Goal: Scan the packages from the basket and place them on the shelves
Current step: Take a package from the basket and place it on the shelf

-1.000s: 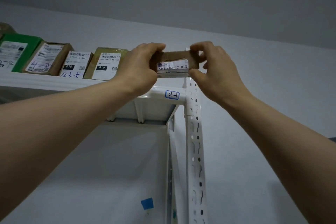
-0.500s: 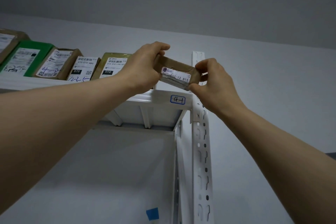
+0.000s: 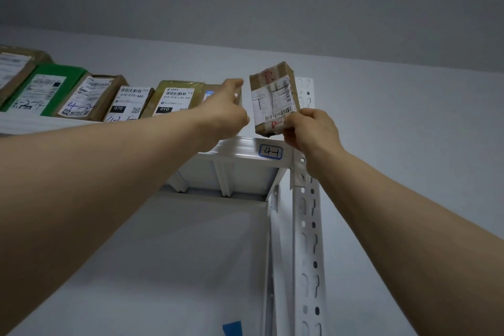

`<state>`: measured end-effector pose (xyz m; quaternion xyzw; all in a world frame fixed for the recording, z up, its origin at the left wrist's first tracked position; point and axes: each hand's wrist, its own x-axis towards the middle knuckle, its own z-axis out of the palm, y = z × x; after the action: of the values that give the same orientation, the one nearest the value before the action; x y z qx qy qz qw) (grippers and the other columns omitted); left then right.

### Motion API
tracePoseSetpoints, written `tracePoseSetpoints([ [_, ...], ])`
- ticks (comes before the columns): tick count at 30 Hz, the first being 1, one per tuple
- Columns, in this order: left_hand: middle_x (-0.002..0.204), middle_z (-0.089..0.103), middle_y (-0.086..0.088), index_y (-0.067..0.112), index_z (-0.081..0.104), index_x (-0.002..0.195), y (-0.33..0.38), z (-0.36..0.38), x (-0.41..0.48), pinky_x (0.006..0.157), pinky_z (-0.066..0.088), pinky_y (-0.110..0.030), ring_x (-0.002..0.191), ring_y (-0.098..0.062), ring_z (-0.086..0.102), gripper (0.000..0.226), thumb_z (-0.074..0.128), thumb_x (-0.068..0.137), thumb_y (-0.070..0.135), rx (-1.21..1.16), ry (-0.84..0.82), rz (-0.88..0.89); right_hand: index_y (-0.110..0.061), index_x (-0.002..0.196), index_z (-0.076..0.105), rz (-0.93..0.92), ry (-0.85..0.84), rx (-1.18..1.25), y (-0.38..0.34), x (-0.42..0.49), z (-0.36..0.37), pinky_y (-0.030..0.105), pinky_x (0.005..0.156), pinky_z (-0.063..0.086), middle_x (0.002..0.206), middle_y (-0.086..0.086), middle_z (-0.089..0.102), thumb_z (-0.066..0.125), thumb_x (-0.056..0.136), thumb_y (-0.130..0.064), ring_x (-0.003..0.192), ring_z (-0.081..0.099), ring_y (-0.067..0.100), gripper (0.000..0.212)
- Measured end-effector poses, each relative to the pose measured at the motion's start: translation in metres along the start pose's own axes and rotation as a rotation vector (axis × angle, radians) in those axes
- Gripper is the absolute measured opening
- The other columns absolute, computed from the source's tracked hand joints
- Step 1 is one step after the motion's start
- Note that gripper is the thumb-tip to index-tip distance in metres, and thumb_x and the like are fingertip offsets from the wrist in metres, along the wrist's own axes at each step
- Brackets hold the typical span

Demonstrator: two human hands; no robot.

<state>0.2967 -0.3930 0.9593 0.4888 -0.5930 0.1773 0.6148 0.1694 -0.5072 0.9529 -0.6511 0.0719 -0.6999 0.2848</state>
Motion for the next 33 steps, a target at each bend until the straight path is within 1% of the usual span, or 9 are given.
tracePoseSetpoints([
  [2,0.110,0.055,0.005,0.031,0.025,0.155,-0.005,0.001,0.004,0.099,0.052,-0.038,0.112,-0.021,0.055,0.070,0.057,0.099,0.004,-0.072,0.008,-0.061,-0.018,0.109,0.062,-0.002,0.001,-0.004,0.001,0.005,0.007,0.043,0.086,0.062,0.101,0.000,0.071,0.061,0.094,-0.018,0.094,0.071,0.020,0.015],
  [6,0.124,0.059,-0.003,0.028,0.028,0.155,-0.015,0.005,0.009,0.098,0.055,-0.042,0.111,-0.023,0.060,0.068,0.056,0.098,0.002,-0.099,-0.019,-0.118,-0.024,0.127,0.048,-0.016,0.008,-0.087,0.010,0.015,0.019,0.040,0.085,0.061,0.116,0.001,0.064,0.061,0.094,-0.023,0.099,0.068,0.020,0.036],
  [12,0.131,0.057,-0.001,0.020,0.033,0.154,-0.021,0.018,0.016,0.093,0.057,-0.035,0.113,-0.020,0.059,0.062,0.049,0.099,-0.003,-0.036,-0.045,-0.123,-0.027,0.110,0.047,-0.176,0.014,-0.500,0.022,0.026,0.030,0.042,0.086,0.059,0.107,-0.002,0.059,0.055,0.097,-0.023,0.099,0.065,0.022,0.016],
  [15,0.132,0.056,-0.005,0.015,0.036,0.152,-0.024,0.022,0.020,0.100,0.055,-0.037,0.116,-0.022,0.058,0.055,0.047,0.101,-0.001,0.013,-0.033,-0.104,-0.023,0.112,0.058,-0.185,0.050,-0.597,0.027,0.036,0.032,0.030,0.067,0.055,0.123,0.007,0.060,0.058,0.096,-0.028,0.094,0.065,0.022,0.016],
  [19,0.129,0.056,-0.009,0.013,0.051,0.142,-0.025,0.026,0.023,0.102,0.052,-0.039,0.119,-0.027,0.057,0.048,0.047,0.098,-0.003,0.137,-0.028,-0.076,-0.017,0.105,0.070,-0.182,0.072,-0.686,0.033,0.045,0.030,0.024,0.051,0.039,0.117,0.010,0.068,0.055,0.097,-0.029,0.088,0.067,0.022,0.020],
  [22,0.103,0.059,-0.006,0.018,0.063,0.118,-0.025,0.030,0.023,0.088,0.060,-0.039,0.099,-0.025,0.063,0.036,0.047,0.096,-0.006,0.189,-0.060,-0.081,-0.016,0.098,0.070,-0.183,0.072,-0.702,0.034,0.045,0.030,0.024,0.051,0.042,0.106,0.005,0.073,0.055,0.099,-0.028,0.085,0.069,0.023,0.019],
  [25,0.090,0.052,-0.003,0.019,0.058,0.105,-0.025,0.033,0.023,0.089,0.059,-0.041,0.096,-0.026,0.061,0.028,0.049,0.094,-0.005,0.271,-0.055,-0.036,-0.017,0.096,0.071,-0.182,0.083,-0.715,0.035,0.047,0.031,0.030,0.059,0.052,0.099,0.005,0.073,0.056,0.097,-0.029,0.084,0.069,0.023,0.019],
  [30,0.128,0.050,-0.011,0.010,0.061,0.127,-0.029,0.036,0.022,0.089,0.053,-0.035,0.102,-0.024,0.053,0.037,0.052,0.092,0.001,0.398,-0.010,0.020,-0.016,0.092,0.071,-0.172,0.088,-0.757,0.035,0.047,0.033,0.031,0.060,0.052,0.089,0.005,0.070,0.056,0.095,-0.029,0.080,0.067,0.023,0.020],
  [33,0.150,0.026,-0.011,0.011,0.057,0.131,-0.034,0.033,0.023,0.100,0.051,-0.045,0.118,-0.034,0.049,0.041,0.054,0.090,0.006,0.491,-0.011,0.005,-0.016,0.086,0.071,-0.166,0.081,-0.789,0.035,0.046,0.036,0.034,0.062,0.053,0.083,0.004,0.069,0.057,0.093,-0.033,0.075,0.066,0.022,0.024],
])
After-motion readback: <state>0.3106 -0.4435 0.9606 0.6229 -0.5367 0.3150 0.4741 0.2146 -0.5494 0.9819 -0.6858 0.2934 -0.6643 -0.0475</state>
